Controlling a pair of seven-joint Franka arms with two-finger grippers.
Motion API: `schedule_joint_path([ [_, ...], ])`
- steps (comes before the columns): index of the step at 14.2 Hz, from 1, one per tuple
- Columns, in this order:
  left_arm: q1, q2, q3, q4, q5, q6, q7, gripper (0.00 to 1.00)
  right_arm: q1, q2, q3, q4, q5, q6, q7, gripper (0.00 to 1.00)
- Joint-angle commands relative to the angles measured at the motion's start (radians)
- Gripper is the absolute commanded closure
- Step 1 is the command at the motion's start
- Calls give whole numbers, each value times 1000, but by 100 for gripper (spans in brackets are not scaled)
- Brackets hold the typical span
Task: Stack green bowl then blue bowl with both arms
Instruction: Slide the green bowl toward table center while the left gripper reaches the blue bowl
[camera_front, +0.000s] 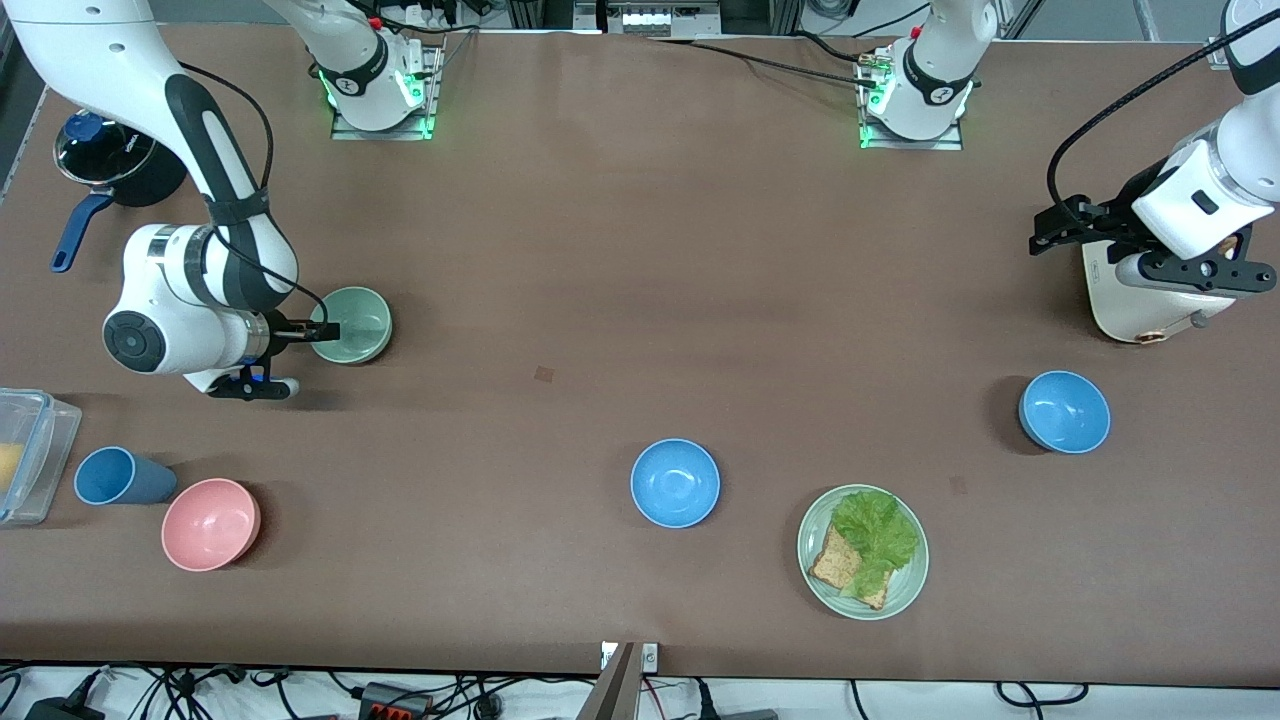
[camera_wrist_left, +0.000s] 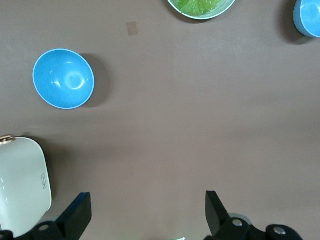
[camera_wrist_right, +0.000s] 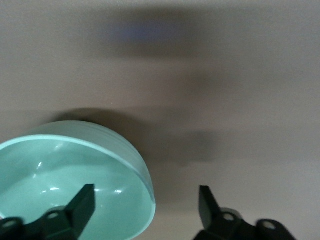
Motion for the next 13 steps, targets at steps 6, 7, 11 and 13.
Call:
schedule_joint_path([
  [6,14,62,0,20,-4,-23,27,0,8,14,6,2,-4,6,8,100],
  [7,34,91,0,22,4,-15,27,0,20,5,6,8,-3,0,13,100],
  [11,102,190,-1,20,62,101,31,0,153,-6,6,154,10,-144,14,100],
  [13,120,235,2,17,76,191,66,0,247,2,6,238,103,-196,54,100],
])
